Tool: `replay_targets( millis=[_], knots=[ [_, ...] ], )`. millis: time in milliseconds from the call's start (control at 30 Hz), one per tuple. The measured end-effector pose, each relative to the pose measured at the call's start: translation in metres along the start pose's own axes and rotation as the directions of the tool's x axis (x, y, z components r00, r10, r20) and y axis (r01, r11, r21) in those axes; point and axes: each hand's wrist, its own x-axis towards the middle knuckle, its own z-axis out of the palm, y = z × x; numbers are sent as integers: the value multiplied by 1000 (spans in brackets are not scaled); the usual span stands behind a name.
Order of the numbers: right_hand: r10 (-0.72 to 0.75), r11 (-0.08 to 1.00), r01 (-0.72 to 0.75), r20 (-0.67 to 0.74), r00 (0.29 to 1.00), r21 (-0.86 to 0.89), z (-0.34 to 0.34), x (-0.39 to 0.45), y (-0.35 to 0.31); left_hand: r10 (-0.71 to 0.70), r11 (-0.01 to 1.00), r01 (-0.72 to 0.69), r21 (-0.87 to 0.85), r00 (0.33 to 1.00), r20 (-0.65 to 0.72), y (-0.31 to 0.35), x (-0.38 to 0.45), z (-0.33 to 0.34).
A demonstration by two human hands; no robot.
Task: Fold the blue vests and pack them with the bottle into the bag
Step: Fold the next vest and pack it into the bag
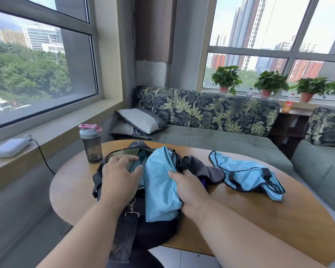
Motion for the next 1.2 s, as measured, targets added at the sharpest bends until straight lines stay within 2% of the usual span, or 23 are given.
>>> replay_targets(
  millis=[100, 233, 300, 367, 467, 633, 700, 833, 967, 1033, 1133, 1200],
  knots=[
    [53, 998, -54, -34, 998, -27, 21, 21, 5, -53, 965, 49, 257, 999, 7, -20, 23, 4],
    [184, 982, -185, -40, 982, -24, 50, 52, 14, -67, 944, 87, 317, 995, -74, -32, 40, 6],
    [227, 972, -229, -41, 973, -55, 65, 72, 21, -84, 927, 97, 363, 995, -54, -37, 49, 6],
    [243, 964, -247, -54, 969, -100, 78, 92, 25, -72, 935, 81, 345, 997, -38, -43, 55, 6],
    [243, 951, -258, -104, 964, -171, 92, 119, 23, -13, 973, 36, 230, 995, -102, -51, 58, 1],
    [302, 945, -313, -120, 946, -97, 110, 156, 28, 82, 982, -56, 178, 987, -138, -59, 58, -4],
    [269, 953, -280, -97, 958, -117, 118, 163, 31, 89, 986, -65, 153, 984, -155, -64, 60, -5],
    [140, 940, -157, -78, 987, -303, 123, 174, 35, 86, 991, -69, 111, 984, -156, -67, 60, -8],
    [238, 893, -215, 10, 971, -396, 128, 186, 47, 111, 988, -93, 124, 983, -145, -63, 58, -7],
    [218, 859, -180, 25, 976, -479, 133, 191, 41, 113, 988, -95, 125, 983, -143, -63, 58, -6],
    [58, 701, -92, -72, 996, -707, 131, 196, 37, 108, 990, -93, 106, 984, -145, -64, 58, -5],
    [-56, 680, -70, -147, 987, -730, 123, 191, 39, 103, 991, -89, 98, 984, -145, -65, 59, -5]
  ],
)
